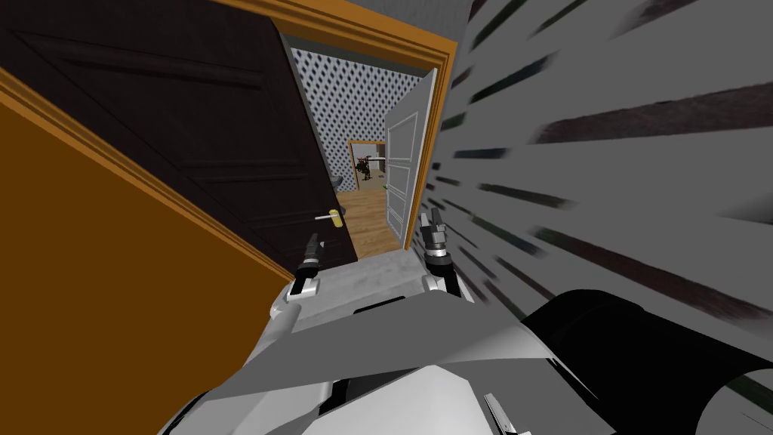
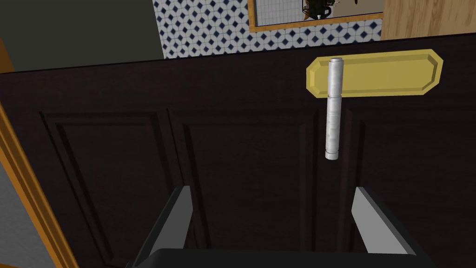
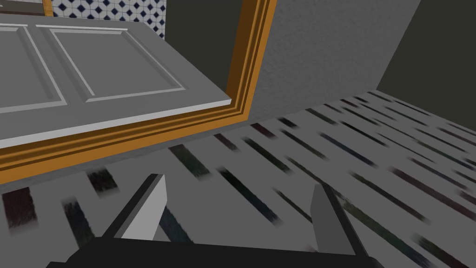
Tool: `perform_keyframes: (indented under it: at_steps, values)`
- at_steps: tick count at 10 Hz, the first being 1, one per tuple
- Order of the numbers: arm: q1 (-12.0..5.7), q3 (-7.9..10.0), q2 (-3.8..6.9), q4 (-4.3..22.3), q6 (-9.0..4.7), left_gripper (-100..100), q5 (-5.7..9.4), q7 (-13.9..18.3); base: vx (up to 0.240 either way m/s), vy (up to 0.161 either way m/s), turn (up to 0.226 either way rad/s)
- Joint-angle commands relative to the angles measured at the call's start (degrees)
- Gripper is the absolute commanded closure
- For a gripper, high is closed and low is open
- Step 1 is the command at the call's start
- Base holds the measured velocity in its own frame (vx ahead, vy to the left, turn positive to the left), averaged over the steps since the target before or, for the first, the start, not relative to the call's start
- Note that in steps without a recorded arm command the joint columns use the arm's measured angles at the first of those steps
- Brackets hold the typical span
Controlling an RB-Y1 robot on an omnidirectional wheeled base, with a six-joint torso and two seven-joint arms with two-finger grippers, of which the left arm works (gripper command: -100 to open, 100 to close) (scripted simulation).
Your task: Push the door open
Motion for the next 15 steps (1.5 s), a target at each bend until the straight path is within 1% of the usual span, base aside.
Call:
perform_keyframes:
  at_steps: [1,4,6,7,12,15]
  values:
    - [-1.17,0.17,0.34,2.4,-0.36,-100,0.09,0.3,0.062,0.013,-0.014]
    - [-4.15,0.69,1.31,8.0,-0.51,-100,0.33,1.3,0.07,0.015,-0.042]
    - [-6.02,1.01,1.92,11.1,-0.6,-100,0.48,1.9,0.095,0.034,-0.04]
    - [-6.02,1.01,1.92,11.5,-0.6,-100,0.48,1.9,0.065,0.024,-0.013]
    - [-10.2,1.74,3.27,19.3,-0.81,-100,0.83,3.2,0.07,0.024,-0.034]
    - [-12.23,2.09,3.91,23.1,-0.91,-100,0.99,3.8,0.075,0.021,-0.03]
